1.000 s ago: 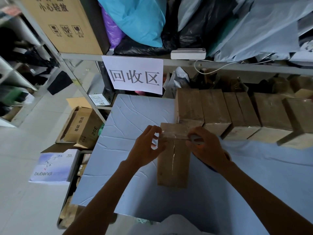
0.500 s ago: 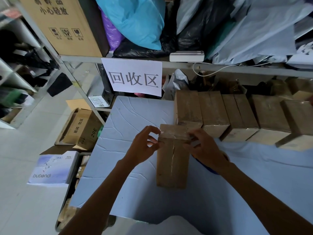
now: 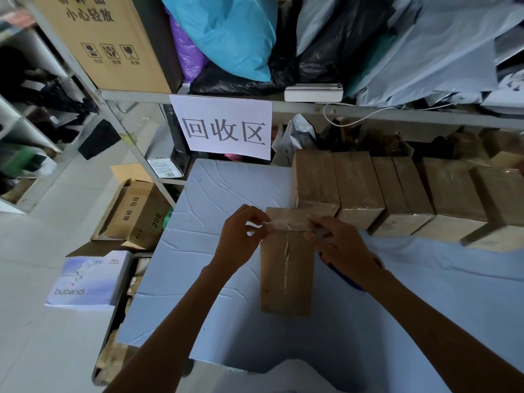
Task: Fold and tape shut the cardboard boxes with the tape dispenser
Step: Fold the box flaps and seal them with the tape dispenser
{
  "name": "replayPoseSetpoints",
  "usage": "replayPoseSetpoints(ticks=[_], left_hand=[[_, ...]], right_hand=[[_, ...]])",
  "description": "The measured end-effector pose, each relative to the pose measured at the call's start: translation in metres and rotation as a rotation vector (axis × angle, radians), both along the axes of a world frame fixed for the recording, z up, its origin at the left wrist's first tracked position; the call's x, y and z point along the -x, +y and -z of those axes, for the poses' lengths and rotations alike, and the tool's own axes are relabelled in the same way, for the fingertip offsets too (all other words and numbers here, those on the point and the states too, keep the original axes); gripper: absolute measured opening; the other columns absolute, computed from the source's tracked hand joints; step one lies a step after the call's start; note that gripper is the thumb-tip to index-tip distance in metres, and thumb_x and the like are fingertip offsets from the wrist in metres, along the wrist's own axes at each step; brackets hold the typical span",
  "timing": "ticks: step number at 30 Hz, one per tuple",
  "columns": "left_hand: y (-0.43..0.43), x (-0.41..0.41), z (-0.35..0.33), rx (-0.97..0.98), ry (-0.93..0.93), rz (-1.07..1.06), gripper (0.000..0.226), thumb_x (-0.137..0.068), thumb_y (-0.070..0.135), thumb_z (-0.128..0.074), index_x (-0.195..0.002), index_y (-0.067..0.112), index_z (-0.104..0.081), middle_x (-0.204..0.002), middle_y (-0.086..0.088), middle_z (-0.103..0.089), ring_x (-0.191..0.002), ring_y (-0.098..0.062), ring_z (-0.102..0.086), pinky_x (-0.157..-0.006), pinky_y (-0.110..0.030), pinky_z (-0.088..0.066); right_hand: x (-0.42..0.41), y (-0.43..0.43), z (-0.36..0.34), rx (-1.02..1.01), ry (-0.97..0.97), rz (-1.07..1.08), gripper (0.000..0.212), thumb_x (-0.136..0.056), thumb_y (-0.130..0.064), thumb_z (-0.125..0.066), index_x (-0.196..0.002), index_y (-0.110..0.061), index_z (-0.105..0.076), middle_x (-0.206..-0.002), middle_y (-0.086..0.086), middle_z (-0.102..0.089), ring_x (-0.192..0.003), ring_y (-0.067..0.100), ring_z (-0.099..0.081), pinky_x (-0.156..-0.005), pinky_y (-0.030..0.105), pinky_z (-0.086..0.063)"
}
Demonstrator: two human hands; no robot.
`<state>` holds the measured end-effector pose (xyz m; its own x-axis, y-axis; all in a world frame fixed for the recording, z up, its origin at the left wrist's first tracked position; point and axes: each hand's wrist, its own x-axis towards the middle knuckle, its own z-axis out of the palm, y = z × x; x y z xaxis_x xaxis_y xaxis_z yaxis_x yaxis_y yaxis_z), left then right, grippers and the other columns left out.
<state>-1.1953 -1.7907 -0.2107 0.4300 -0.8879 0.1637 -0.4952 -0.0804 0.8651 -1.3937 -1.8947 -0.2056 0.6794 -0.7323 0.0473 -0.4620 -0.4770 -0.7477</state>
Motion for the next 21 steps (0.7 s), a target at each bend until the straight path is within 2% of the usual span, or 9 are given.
replayPoseSetpoints(ticks=[5,9,11,13,17,19,21], left_hand=[[-0.001,0.002,0.000,-0.040,0.105,-0.064,0.017,-0.075,0.013,-0.080,-0.084,0.009,-0.067,-0.085,-0.001,-0.068,-0.078,-0.007,-0.066,-0.068,-0.010,-0.050],[0.000,0.002,-0.001,-0.048,0.138,-0.100,0.019,-0.074,0.016,-0.080,-0.084,0.008,-0.066,-0.083,0.001,-0.068,-0.077,-0.002,-0.065,-0.068,-0.009,-0.049],[-0.001,0.003,-0.003,-0.055,0.097,-0.068,0.011,-0.076,0.014,-0.078,-0.079,0.011,-0.068,-0.083,-0.001,-0.067,-0.076,-0.003,-0.064,-0.069,-0.008,-0.047],[-0.002,0.004,-0.005,-0.076,0.078,-0.039,0.009,-0.078,0.010,-0.076,-0.077,0.014,-0.068,-0.085,-0.002,-0.066,-0.077,-0.003,-0.063,-0.068,-0.009,-0.048],[-0.003,0.003,-0.007,-0.122,0.093,-0.029,0.009,-0.078,0.003,-0.074,-0.074,0.009,-0.068,-0.083,-0.005,-0.066,-0.075,-0.006,-0.063,-0.068,-0.015,-0.049],[-0.006,0.004,-0.008,-0.184,0.136,-0.046,0.010,-0.080,0.007,-0.072,-0.072,0.011,-0.068,-0.078,-0.003,-0.066,-0.075,-0.012,-0.063,-0.071,-0.020,-0.048],[-0.007,0.006,-0.009,-0.250,0.180,-0.066,0.012,-0.083,0.013,-0.070,-0.071,0.014,-0.067,-0.075,0.002,-0.063,-0.075,-0.012,-0.061,-0.071,-0.023,-0.045]], right_hand=[[0.000,0.004,-0.007,-0.123,-0.092,0.086,0.016,-0.085,-0.022,-0.068,-0.098,-0.013,-0.065,-0.094,-0.004,-0.068,-0.092,0.009,-0.062,-0.082,0.029,-0.053],[-0.002,0.003,-0.009,-0.167,-0.131,0.130,0.007,-0.083,-0.021,-0.070,-0.087,-0.015,-0.068,-0.089,-0.006,-0.068,-0.085,0.001,-0.062,-0.078,0.011,-0.046],[-0.003,0.002,-0.009,-0.172,-0.130,0.146,0.004,-0.082,-0.019,-0.071,-0.084,-0.017,-0.069,-0.092,-0.004,-0.068,-0.086,0.003,-0.062,-0.078,0.013,-0.047],[-0.003,0.000,-0.009,-0.157,-0.129,0.158,0.003,-0.080,-0.017,-0.073,-0.082,-0.016,-0.070,-0.092,0.000,-0.069,-0.086,0.010,-0.064,-0.079,0.023,-0.051],[-0.005,0.002,-0.005,-0.263,-0.198,0.198,0.003,-0.079,-0.009,-0.072,-0.078,-0.008,-0.070,-0.080,0.006,-0.068,-0.078,0.019,-0.064,-0.077,0.035,-0.053],[-0.008,0.005,-0.001,-0.347,-0.252,0.258,0.006,-0.080,-0.007,-0.070,-0.075,-0.006,-0.067,-0.076,0.010,-0.065,-0.075,0.023,-0.062,-0.073,0.034,-0.051],[-0.013,0.009,0.003,-0.402,-0.284,0.330,0.008,-0.081,-0.008,-0.069,-0.074,-0.008,-0.064,-0.077,0.012,-0.063,-0.068,0.019,-0.060,-0.064,0.025,-0.050]])
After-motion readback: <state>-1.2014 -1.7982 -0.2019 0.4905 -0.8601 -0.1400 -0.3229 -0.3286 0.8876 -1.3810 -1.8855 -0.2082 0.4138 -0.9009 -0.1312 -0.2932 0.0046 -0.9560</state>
